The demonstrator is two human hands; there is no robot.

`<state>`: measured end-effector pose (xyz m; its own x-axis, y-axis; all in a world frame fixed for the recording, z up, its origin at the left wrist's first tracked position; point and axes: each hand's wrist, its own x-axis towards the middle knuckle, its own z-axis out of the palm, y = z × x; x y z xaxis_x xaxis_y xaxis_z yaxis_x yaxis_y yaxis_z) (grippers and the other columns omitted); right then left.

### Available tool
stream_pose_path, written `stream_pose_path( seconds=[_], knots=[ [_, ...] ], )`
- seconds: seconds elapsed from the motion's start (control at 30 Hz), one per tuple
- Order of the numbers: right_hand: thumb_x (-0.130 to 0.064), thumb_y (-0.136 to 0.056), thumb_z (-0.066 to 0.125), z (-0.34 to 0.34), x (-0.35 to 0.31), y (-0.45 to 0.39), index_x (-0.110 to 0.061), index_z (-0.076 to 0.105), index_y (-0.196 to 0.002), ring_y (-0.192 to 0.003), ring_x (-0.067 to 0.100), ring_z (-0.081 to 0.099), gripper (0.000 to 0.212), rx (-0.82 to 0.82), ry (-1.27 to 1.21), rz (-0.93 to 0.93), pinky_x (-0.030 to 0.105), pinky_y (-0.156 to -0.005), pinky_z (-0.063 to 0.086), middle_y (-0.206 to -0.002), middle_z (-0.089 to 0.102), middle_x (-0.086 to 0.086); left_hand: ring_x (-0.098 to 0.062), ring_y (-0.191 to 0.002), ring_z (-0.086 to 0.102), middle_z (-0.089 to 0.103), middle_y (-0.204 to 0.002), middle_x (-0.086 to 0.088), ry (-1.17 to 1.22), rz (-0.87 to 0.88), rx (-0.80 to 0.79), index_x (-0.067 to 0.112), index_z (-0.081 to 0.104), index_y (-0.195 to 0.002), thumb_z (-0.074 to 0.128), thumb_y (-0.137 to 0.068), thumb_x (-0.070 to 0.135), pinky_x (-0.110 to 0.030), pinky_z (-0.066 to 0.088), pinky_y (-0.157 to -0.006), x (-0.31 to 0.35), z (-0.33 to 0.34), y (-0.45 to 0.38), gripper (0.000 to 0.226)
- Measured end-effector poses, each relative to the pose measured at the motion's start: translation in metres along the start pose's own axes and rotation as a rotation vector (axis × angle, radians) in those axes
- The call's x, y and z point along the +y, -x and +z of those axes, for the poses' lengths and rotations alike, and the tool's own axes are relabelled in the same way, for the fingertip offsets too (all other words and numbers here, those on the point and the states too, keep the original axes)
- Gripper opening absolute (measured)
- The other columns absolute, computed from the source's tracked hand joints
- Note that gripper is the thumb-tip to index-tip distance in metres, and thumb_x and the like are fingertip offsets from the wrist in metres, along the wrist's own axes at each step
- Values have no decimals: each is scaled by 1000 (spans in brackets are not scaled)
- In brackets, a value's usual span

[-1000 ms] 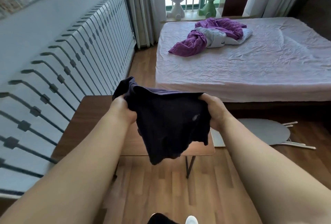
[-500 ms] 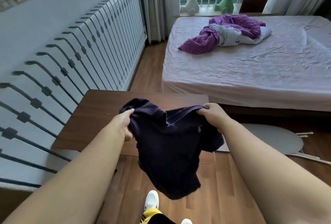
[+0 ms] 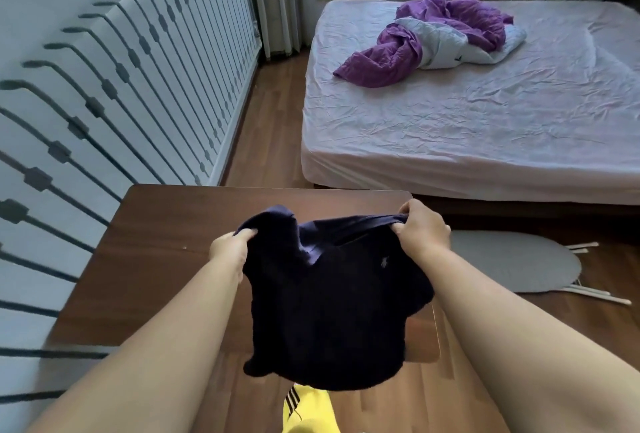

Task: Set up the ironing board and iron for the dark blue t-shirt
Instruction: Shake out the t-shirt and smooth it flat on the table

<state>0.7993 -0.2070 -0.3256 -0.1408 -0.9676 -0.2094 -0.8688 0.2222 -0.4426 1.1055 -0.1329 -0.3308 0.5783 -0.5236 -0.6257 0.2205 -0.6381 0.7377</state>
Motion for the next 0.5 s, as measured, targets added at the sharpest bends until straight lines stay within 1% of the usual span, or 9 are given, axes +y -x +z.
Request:
stream_pose_path(
  seconds=[0.1, 0.17, 0.27, 0.33, 0.4, 0.5],
  knots=[
    [-30, -90, 62, 17, -11, -22, -23, 58, -101, -104, 30, 54, 13, 17, 54, 17, 42, -90, 36, -98, 67, 3, -28, -91, 62, 68, -104, -8, 6, -37, -19, 13, 66, -113, 70, -90, 22, -35, 47, -80, 3, 4, -36, 25],
    [-30, -91, 60, 31, -17, -37, -25, 58, -99, -102, 29, 52, 10, 18, 73, 30, 41, -86, 35, -96, 66, 2, -28, -89, 63, 69, -105, -11, -33, -35, -17, 11, 67, -113, 67, -91, 19, -35, 49, -80, 3, 9, -61, 23],
    [-30, -93, 55, 55, -21, -53, -31, 55, -93, -99, 27, 49, 1, -14, 73, 58, 38, -77, 31, -95, 65, 2, -27, -85, 61, 70, -102, -11, -147, -27, 7, 12, 67, -108, 66, -90, 12, -33, 48, -77, 1, 18, -90, 18],
    [-30, -94, 52, 68, -22, -63, -36, 54, -92, -99, 29, 48, 7, -23, 63, 80, 37, -75, 29, -99, 63, 4, -25, -83, 60, 70, -100, -8, -254, 2, 13, 15, 67, -102, 65, -88, 10, -32, 46, -75, 2, 24, -103, 15],
    [-24, -94, 49, 77, -24, -71, -34, 57, -94, -101, 30, 48, 14, -12, 90, 61, 38, -78, 32, -99, 64, 4, -26, -84, 59, 70, -99, -7, -340, 41, 15, 15, 66, -102, 60, -89, 10, -32, 44, -74, 2, 29, -113, 15],
    [-14, -95, 46, 83, -28, -80, -27, 63, -97, -101, 28, 48, 21, 29, 155, -16, 42, -86, 35, -96, 67, 0, -28, -90, 57, 67, -105, -10, -361, 90, 22, 11, 63, -113, 51, -92, 10, -32, 41, -76, 4, 39, -124, 24]
  ],
)
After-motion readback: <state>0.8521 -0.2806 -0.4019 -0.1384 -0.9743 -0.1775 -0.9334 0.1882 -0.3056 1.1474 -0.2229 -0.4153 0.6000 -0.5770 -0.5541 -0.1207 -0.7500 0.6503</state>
